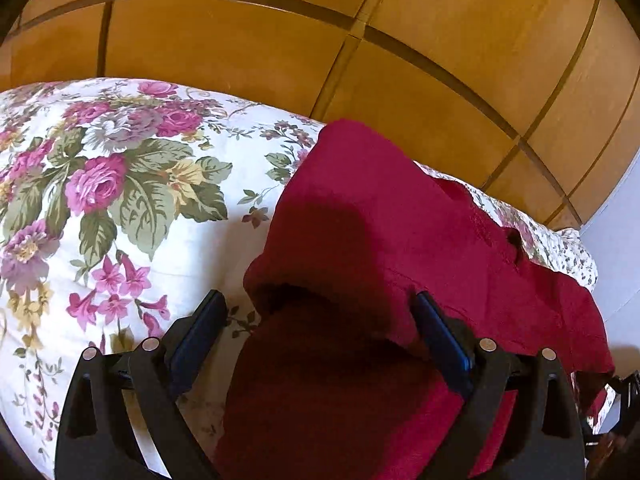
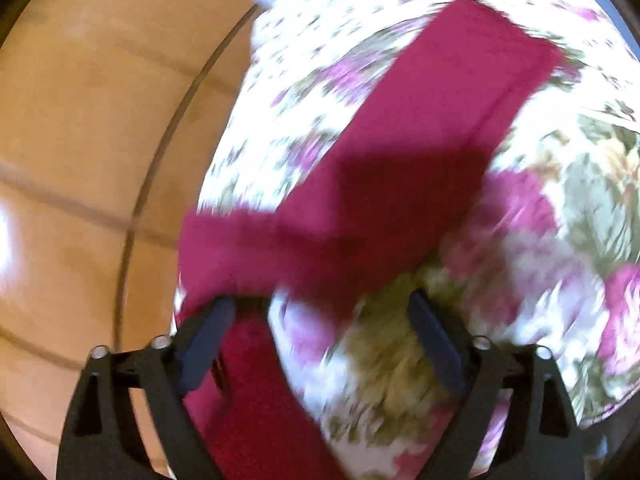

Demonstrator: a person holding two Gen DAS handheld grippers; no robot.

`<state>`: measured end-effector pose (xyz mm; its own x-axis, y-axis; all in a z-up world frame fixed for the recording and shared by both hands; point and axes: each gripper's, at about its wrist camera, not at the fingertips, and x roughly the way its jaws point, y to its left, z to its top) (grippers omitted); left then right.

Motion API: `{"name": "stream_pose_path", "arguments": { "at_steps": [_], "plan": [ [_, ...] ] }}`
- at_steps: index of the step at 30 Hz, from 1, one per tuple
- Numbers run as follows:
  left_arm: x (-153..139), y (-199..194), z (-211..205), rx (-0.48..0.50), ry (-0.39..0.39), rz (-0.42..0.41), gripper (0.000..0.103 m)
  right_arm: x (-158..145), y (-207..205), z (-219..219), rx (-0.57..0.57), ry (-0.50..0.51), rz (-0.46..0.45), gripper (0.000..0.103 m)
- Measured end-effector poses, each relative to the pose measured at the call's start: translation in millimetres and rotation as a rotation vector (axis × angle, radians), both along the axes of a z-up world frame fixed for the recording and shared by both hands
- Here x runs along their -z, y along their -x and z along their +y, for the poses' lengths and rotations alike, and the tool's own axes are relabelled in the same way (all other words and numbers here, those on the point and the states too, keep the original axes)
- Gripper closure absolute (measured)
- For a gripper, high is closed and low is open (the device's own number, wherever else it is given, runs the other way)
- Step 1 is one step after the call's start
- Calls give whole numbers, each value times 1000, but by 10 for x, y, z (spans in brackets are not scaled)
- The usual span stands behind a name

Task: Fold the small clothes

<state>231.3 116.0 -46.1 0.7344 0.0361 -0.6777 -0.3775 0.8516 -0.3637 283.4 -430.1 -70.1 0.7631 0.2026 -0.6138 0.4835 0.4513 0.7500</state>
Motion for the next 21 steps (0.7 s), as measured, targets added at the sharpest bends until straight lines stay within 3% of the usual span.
{"name": "stream_pose_path", "arguments": {
  "at_steps": [7, 11, 12, 14, 18, 21],
  "plan": [
    [15, 5, 22, 0, 6, -2, 8, 41, -123, -405, 88, -31, -29, 34],
    [21, -17, 19, 2, 8, -1, 7, 123, -180, -583, 114, -42, -34, 62],
    [25, -14, 12, 1, 9, -1, 6, 143, -190, -631, 117, -51, -34, 77],
    [27, -19, 8, 3, 11, -1, 5, 175, -178, -692, 119, -72, -35, 96],
    [17, -6, 14, 1, 20, -15, 5, 77, -89, -680, 134, -115, -88, 96],
    [-25, 85, 30, -12, 36, -69, 5, -224, -103, -541, 89, -21, -145, 96]
  ]
}}
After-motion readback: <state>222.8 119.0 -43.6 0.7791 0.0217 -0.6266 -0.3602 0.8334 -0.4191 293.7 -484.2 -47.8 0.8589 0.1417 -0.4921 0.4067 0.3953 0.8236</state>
